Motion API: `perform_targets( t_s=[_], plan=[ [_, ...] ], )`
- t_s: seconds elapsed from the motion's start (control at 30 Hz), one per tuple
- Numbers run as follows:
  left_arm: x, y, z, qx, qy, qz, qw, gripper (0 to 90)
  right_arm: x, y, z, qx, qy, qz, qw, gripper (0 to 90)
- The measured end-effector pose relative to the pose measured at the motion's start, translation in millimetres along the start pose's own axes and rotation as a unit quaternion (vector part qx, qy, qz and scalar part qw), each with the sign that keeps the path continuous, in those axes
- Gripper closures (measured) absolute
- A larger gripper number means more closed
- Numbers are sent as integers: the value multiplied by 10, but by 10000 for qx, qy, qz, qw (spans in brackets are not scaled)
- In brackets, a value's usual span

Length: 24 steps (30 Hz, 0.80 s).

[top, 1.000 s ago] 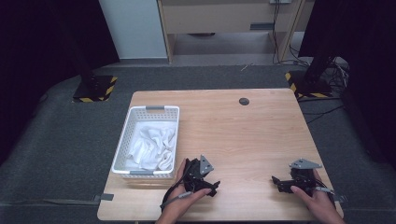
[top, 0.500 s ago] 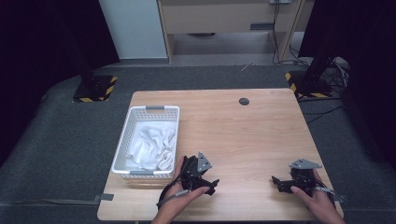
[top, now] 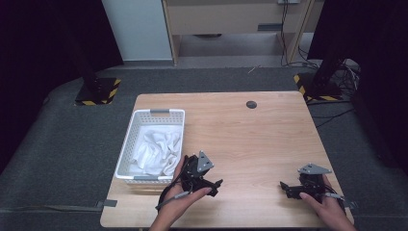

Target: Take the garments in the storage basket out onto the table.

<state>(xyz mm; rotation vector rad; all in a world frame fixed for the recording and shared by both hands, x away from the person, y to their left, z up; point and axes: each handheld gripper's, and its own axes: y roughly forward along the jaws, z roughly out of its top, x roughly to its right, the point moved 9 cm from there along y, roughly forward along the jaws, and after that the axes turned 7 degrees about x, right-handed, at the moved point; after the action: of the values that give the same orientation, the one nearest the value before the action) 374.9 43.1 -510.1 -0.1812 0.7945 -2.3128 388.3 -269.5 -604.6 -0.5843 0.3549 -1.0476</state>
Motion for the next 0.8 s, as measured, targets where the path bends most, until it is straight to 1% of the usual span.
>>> perform_targets(
  t_s=[0.13,0.27,0.37,0.53,0.6,0.67,0.7,0.8],
  plan=[
    [-48,-61,29,-1,7,49,10000,16,-1,1,1,-3,3,9,10000,5],
    [-72,-99,44,-38,73,71,9999,15,-2,3,2,2,-1,13,10000,4],
    [-85,-126,74,-1,79,71,9999,15,-2,3,3,2,2,15,10000,5],
    [-115,-168,99,-5,107,82,9999,15,-3,3,3,-3,0,26,10000,4],
    [-129,-179,102,-34,147,72,9999,15,-3,3,3,-3,-1,29,10000,5],
    [-150,-185,119,14,48,95,9999,14,-3,4,4,-2,-5,35,10000,5],
    [-151,-182,124,20,44,77,10000,15,-3,4,5,-2,-9,39,10000,5],
    [-151,-171,128,-44,116,72,9999,15,-3,5,5,-2,-12,43,10000,5]
  ],
)
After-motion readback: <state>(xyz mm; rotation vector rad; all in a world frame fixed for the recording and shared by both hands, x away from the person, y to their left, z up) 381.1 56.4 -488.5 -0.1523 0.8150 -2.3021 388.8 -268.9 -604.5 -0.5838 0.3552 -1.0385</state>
